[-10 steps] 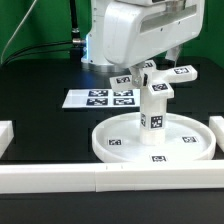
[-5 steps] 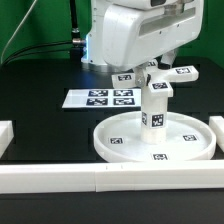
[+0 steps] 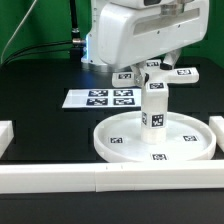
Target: Assemble round table
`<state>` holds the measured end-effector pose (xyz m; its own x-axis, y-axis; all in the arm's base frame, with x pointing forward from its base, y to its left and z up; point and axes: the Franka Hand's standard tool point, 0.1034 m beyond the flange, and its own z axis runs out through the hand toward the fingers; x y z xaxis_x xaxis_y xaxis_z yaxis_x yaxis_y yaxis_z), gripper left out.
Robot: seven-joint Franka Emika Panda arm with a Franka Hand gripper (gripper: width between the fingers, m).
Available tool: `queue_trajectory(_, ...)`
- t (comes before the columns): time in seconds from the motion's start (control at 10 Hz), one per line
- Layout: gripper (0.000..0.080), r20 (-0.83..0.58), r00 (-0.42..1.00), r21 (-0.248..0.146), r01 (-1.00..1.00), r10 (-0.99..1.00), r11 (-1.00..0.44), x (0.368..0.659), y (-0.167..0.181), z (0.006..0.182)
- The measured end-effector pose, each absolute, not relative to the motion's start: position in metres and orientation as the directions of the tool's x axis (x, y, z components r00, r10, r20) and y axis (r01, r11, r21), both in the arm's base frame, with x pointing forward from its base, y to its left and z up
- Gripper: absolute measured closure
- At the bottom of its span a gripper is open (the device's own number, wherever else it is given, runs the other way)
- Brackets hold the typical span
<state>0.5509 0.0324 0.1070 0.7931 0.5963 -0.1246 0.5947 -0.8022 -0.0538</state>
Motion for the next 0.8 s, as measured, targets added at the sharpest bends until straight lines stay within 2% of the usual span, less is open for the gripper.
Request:
queue_trajectory(0.4, 0.0357, -0.096, 0.967, -0.010, 0.238, 0.238, -0.971, 0.5484, 0.0345, 0.1073)
queue_trajectory(0.5, 0.0357, -0.085, 0.996, -0.004, 0.034, 0.034, -0.999, 0.5464, 0.0382, 0.1073)
queue_trajectory(0.6, 0.0357, -0.085, 0.996, 0.000, -0.035, -0.035, -0.999, 0.5445, 0.0389, 0.1073)
queue_trajectory(0.8, 0.0357, -0.082, 0.935, 0.009, -0.345, -0.344, -0.939, 0.5448, 0.0399, 0.1070)
